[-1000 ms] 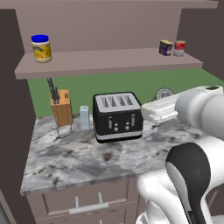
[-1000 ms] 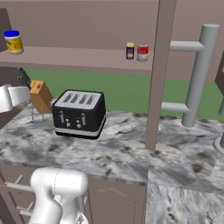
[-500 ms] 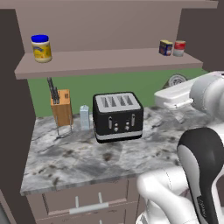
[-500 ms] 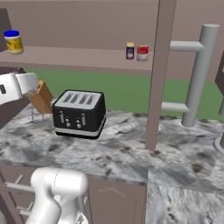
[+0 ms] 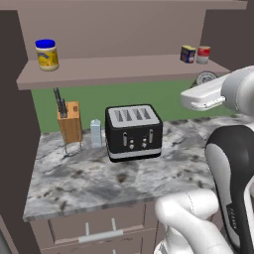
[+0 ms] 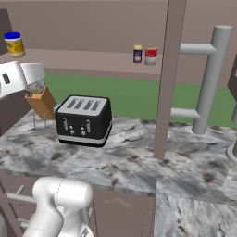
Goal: Pick the cans from the counter and place them in their designated side in the cabinet.
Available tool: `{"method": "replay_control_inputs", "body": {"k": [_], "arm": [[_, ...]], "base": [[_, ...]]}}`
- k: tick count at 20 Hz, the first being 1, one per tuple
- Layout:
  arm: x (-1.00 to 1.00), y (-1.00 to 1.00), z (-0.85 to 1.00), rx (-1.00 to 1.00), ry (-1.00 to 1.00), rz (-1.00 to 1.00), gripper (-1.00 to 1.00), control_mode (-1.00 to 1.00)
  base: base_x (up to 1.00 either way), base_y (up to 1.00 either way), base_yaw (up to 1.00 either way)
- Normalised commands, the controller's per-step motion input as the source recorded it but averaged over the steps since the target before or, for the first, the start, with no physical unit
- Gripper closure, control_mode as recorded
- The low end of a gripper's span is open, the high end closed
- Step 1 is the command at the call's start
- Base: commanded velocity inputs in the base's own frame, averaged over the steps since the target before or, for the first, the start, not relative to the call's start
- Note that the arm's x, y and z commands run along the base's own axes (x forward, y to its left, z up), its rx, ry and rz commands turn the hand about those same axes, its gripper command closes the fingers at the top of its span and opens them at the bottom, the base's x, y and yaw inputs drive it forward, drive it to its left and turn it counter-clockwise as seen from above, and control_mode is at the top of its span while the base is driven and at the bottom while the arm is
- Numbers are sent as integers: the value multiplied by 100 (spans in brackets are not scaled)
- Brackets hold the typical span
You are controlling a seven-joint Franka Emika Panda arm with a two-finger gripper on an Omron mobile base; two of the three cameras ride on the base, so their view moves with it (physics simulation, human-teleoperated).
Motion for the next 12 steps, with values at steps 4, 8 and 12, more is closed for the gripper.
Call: {"method": "replay_control_inputs", "body": {"k": [4,8,12], "arm": [[11,-21,8,-6,0,-4,100,-100],[13,-19,7,-4,0,-3,100,-100],[18,-13,2,-1,-1,0,100,-100]], "base": [[0,0,0],[0,0,0],[0,0,0]]}}
